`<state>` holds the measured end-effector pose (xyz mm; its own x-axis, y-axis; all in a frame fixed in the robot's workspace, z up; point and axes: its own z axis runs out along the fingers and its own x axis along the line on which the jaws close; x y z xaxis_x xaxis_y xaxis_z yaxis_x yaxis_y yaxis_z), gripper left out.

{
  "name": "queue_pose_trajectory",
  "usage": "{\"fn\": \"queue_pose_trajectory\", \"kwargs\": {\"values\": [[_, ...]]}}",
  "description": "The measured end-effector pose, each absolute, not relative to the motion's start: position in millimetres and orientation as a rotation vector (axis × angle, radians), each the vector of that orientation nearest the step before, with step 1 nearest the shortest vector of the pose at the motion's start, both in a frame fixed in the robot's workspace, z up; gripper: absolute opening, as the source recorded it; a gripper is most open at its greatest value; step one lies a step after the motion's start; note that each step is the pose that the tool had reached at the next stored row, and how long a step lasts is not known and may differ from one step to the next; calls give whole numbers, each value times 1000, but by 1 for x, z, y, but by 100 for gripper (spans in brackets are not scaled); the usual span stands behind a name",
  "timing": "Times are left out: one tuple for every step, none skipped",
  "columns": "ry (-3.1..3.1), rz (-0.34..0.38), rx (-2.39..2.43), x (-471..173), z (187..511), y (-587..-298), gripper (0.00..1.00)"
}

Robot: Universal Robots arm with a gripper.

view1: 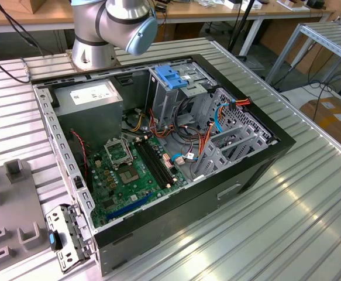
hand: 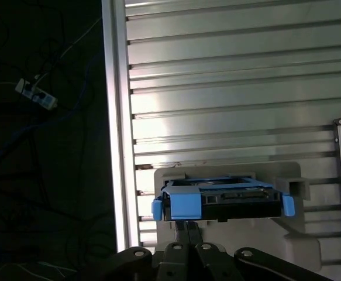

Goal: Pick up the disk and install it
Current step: 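Reach for the disk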

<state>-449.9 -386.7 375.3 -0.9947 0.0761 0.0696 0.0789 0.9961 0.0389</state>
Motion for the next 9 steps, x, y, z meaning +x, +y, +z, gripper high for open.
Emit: {"fn": "queue_pose_trajectory", "kwargs": {"values": [[-3071,-64,-119,-450,375,-387,11],[-3071,-64,-119,-450,375,-387,11],[-3071,-64,-119,-451,375,-387,11],[-3071,-64,-119,-451,375,-387,11],[-3071,-64,-119,-451,375,-387,11],[-3070,-64,-119,-451,375,-387,11],[-3071,-64,-119,-452,375,-387,11],[-3071,-64,-119,-452,375,-387,11],[-3071,-64,-119,-452,375,-387,11]]}}
